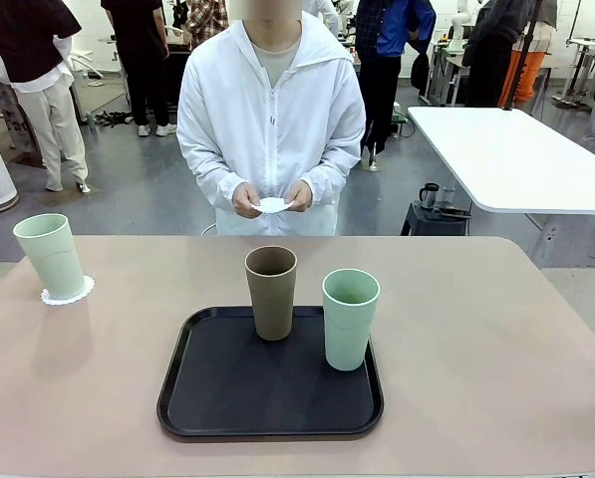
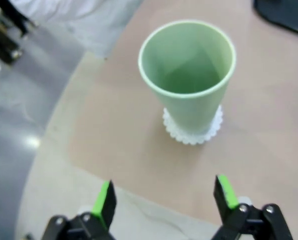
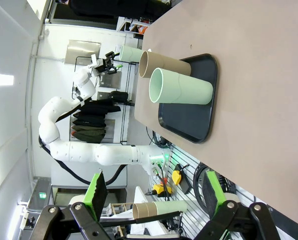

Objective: Place coasters on the table and set cups on them.
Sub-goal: Pick up one Reusable plastic cup and place it on a coaster set by the human.

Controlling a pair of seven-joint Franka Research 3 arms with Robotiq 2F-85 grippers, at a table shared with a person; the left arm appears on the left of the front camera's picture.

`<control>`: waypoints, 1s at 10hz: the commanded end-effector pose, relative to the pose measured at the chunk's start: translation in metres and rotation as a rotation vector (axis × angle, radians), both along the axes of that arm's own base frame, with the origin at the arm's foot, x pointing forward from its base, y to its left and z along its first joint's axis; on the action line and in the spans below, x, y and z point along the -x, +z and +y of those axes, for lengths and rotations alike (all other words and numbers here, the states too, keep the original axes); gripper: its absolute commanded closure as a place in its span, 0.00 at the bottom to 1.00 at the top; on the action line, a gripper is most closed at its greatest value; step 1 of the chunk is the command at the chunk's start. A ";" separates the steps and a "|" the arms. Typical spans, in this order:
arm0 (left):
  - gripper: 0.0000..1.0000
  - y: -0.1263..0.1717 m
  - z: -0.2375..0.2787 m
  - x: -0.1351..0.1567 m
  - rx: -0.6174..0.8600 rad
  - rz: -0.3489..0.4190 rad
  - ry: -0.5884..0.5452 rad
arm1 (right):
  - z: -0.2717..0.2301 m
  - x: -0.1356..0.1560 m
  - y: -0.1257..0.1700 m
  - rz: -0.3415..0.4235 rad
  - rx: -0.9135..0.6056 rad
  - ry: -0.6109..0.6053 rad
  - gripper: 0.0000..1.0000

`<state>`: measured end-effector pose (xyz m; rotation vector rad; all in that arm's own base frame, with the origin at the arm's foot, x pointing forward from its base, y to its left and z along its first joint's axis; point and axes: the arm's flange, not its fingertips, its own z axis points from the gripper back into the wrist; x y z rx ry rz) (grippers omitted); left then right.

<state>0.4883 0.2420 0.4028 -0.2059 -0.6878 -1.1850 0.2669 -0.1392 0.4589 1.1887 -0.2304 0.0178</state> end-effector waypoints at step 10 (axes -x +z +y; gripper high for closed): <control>0.00 0.103 -0.122 0.098 -0.370 0.198 0.303 | -0.001 0.000 0.000 -0.009 -0.015 0.002 0.00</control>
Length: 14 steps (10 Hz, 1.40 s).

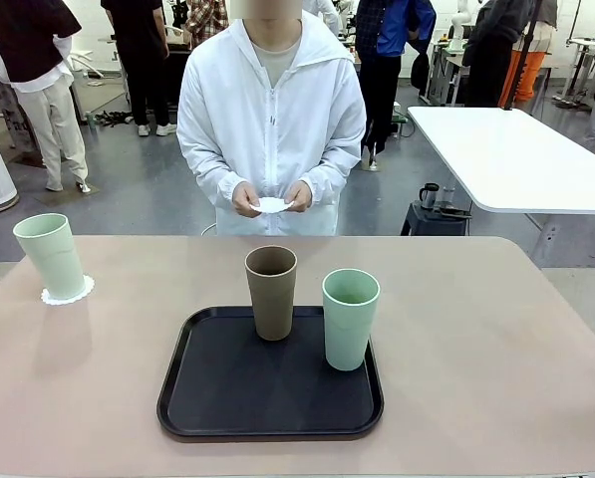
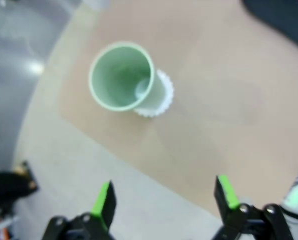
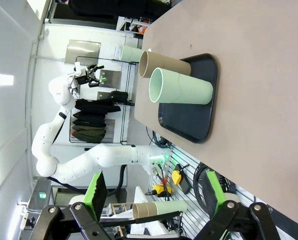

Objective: Place coasters on the table and set cups on them.
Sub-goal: Pick up one Reusable plastic cup and place it on a coaster set by the human, then take one Reusable plastic cup from the Flat Tray and place it on a coaster set by the human.

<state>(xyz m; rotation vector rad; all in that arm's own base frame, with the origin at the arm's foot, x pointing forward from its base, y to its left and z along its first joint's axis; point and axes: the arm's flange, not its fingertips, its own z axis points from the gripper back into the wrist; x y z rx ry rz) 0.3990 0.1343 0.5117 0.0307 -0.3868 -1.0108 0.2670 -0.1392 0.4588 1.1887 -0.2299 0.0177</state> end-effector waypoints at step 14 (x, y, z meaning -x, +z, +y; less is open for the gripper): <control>0.00 -0.006 -0.040 0.021 -0.083 0.176 0.058 | -0.001 0.000 0.000 -0.009 -0.015 0.002 0.00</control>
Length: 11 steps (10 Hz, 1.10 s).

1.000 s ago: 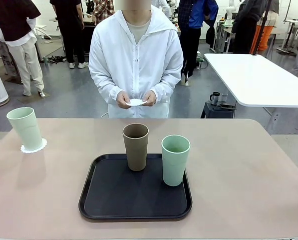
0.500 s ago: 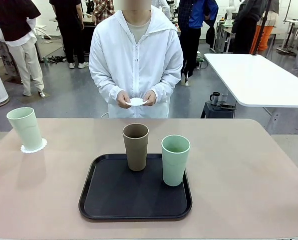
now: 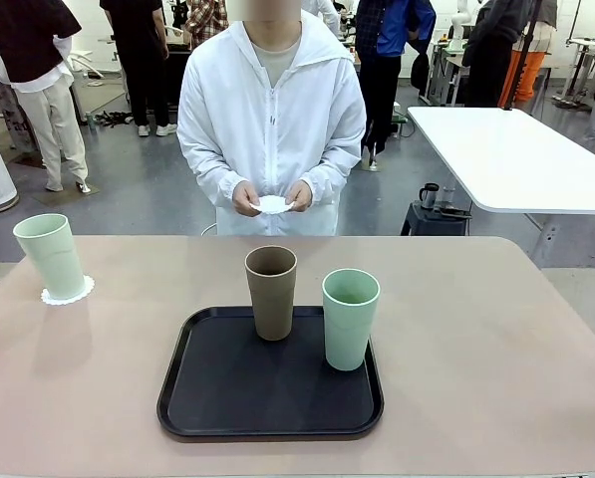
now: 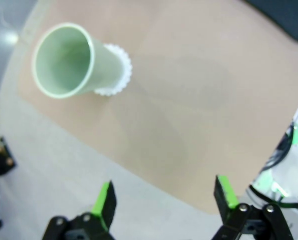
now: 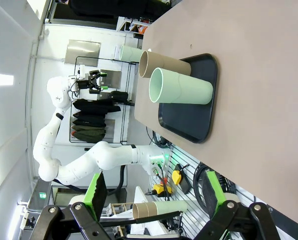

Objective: Place coasters on the table and set cups on them.
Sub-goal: Take one Reusable plastic cup from the Flat Tray and place it on a coaster set by the human.

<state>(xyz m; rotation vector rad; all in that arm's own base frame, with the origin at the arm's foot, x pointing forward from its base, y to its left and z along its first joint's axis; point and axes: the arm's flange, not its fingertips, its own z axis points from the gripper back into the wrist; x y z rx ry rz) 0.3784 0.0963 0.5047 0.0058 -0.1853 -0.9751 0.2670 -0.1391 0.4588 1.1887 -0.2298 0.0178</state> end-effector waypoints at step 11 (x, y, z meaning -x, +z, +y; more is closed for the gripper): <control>0.00 -0.009 -0.002 -0.003 0.356 0.172 0.947 | -0.001 0.000 0.000 -0.009 -0.015 0.002 0.00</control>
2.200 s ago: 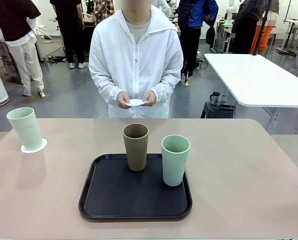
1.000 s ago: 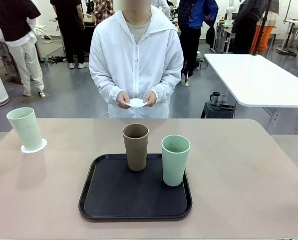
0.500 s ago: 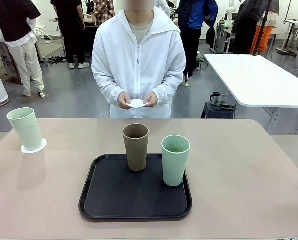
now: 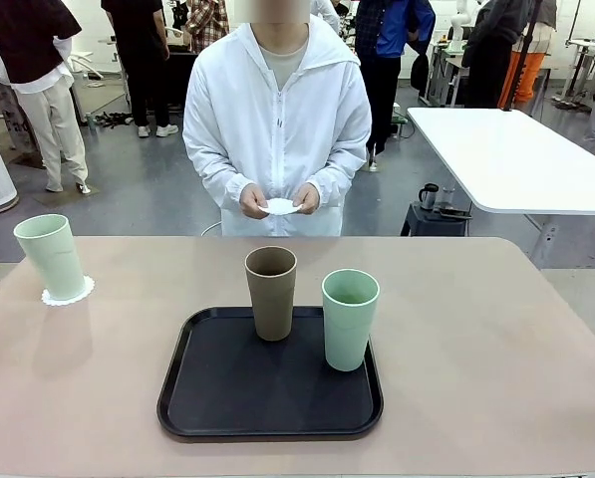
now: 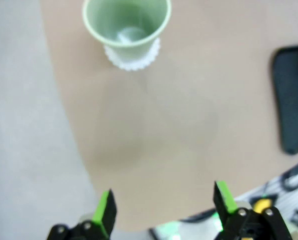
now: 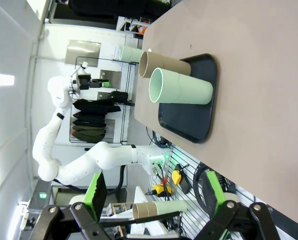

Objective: Place coasters on the table and set cups on them.
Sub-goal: Take one Reusable plastic cup from the Flat Tray and place it on a coaster set by the human.

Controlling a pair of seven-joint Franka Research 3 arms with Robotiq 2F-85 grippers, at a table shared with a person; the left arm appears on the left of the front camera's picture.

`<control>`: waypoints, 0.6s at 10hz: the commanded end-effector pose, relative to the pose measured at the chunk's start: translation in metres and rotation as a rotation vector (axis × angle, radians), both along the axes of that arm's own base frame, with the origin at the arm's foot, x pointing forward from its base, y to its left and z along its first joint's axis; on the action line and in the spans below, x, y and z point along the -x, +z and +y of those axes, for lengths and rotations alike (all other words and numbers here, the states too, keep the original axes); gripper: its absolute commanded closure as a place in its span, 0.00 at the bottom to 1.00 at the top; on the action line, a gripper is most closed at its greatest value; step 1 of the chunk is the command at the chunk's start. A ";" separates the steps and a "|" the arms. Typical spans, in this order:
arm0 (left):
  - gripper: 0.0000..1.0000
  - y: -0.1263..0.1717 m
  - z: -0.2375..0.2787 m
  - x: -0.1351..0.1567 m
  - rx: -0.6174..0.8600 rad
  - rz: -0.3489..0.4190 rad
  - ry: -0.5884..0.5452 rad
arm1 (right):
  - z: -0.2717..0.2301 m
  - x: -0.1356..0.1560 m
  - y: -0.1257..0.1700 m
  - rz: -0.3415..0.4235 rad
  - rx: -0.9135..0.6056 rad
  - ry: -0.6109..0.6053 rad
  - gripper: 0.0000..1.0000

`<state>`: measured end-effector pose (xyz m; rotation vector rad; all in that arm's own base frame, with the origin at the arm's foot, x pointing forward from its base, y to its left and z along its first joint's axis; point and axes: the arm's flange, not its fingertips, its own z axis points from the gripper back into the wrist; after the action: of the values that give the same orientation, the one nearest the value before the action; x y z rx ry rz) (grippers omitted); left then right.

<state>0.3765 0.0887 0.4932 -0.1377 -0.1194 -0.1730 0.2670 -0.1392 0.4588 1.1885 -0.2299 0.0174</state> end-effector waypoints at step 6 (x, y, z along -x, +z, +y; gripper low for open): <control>0.00 -0.007 0.123 -0.004 0.668 0.067 -0.030 | -0.001 0.000 0.000 -0.009 -0.015 0.002 0.00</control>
<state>0.3682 0.1900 0.4875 -0.7121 -0.1233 -0.0847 0.2668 -0.1396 0.4588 1.1886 -0.2304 0.0163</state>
